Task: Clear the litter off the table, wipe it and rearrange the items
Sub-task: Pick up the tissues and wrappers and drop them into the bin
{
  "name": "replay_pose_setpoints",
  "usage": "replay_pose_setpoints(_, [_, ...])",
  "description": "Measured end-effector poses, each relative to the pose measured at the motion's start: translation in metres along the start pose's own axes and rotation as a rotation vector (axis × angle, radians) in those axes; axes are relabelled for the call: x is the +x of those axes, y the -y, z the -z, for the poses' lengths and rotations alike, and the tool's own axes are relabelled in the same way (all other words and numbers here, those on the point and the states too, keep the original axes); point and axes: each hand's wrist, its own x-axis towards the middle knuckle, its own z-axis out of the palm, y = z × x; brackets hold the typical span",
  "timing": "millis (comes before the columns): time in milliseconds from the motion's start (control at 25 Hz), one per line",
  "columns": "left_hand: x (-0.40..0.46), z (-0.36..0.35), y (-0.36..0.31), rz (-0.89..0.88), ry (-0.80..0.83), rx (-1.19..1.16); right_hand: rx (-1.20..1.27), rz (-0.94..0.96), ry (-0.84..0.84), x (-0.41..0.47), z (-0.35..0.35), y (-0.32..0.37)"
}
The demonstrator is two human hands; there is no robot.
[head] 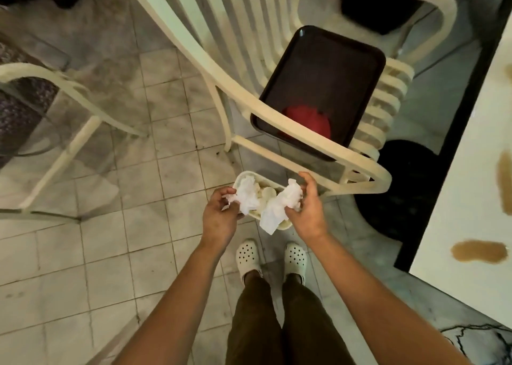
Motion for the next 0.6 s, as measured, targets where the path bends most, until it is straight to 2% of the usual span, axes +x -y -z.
replay_pose_setpoints(200, [0.057,-0.01,0.076,0.019,0.015,0.058,-0.064,0.052,-0.208,0.048,-0.029,-0.07])
replay_pose_setpoints(480, [0.102,-0.024,0.144,0.034,-0.05,0.108,-0.374,0.093,-0.311,0.092,-0.051,-0.141])
replay_pose_setpoints(600, [0.132,-0.039,0.16,0.014,-0.068,0.119,-0.482,0.175,-0.313,0.116,-0.058,-0.162])
